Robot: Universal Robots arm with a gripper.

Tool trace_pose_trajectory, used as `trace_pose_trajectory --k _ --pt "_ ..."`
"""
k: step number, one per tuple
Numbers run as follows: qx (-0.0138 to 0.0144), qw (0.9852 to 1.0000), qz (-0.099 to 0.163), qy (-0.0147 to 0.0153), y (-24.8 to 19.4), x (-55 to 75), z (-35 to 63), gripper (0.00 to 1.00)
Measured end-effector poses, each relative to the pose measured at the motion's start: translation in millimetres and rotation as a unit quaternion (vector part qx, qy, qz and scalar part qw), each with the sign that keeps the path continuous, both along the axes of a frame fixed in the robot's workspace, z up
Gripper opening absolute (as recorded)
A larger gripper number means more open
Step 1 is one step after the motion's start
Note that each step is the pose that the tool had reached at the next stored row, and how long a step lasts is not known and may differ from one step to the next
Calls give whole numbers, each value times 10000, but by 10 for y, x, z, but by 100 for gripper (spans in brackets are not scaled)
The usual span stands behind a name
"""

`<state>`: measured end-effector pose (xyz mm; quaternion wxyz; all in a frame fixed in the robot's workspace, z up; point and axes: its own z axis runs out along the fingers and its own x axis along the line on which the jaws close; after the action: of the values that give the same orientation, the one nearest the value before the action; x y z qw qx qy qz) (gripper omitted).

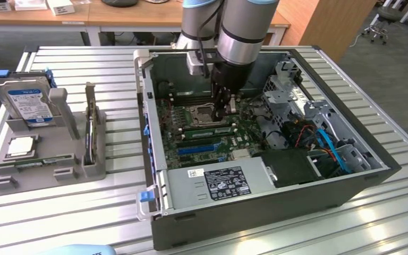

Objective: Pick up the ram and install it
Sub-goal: 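Press down the ram until it locks into place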

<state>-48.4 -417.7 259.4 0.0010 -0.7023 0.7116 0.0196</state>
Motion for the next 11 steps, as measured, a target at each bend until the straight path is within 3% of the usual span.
trace_pose_trajectory --k 11 --pt "0 10000 0 0 0 56 0 10"
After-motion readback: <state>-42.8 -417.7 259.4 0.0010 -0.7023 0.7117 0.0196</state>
